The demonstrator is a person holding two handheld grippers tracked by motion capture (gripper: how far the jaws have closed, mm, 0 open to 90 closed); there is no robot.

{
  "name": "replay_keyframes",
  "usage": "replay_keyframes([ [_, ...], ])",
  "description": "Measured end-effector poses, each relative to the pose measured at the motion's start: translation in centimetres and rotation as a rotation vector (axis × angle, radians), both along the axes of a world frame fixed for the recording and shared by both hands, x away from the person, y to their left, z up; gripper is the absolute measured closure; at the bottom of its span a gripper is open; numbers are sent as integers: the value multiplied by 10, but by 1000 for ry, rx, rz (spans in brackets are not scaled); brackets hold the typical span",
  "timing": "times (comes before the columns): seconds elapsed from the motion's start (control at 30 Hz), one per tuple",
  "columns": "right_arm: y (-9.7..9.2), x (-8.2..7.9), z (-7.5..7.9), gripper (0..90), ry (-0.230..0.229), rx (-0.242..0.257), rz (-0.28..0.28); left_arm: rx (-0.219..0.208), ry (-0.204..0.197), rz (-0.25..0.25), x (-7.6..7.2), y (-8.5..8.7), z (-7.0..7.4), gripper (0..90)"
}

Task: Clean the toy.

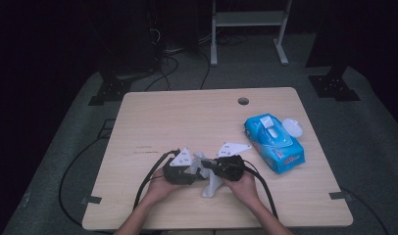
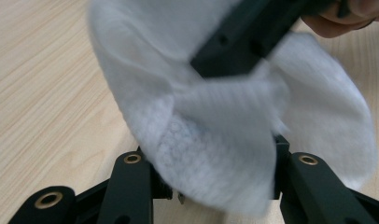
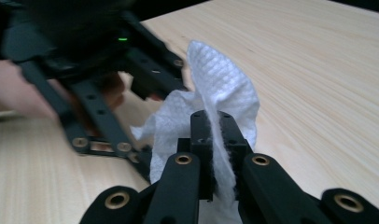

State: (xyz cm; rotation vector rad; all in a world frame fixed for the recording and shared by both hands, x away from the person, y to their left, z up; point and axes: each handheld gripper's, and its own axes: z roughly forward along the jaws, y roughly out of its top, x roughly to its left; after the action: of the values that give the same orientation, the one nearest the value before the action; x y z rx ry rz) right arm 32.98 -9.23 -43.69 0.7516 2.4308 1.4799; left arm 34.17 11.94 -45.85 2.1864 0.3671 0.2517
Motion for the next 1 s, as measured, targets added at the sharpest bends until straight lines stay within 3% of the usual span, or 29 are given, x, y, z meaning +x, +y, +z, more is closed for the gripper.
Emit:
replay_keyframes([
  [0.07,-3,0,1,868,-2,-10,2,-1,2,1,0,0,0,583],
  [0.17,-19,4,3,868,-19,-41,-63,-5,5,2,1,2,0,583],
  [0.27,-35,9,1,869,3,-20,-109,-5,8,5,1,2,0,583],
  [0.33,-35,9,1,869,11,-10,-117,-1,4,7,1,1,0,583],
  [0.43,-21,5,-1,868,-5,-6,-84,0,3,10,2,2,0,583],
  [0.5,-14,4,-2,868,16,25,-47,-2,2,11,2,2,0,583],
  [0.63,-13,2,-1,868,2,8,-33,4,-2,8,2,3,0,583],
  [0.9,-57,10,4,869,-14,-36,-162,4,2,13,2,5,1,583],
  [1.0,-68,12,3,869,2,-25,-185,6,1,15,2,3,1,583],
])
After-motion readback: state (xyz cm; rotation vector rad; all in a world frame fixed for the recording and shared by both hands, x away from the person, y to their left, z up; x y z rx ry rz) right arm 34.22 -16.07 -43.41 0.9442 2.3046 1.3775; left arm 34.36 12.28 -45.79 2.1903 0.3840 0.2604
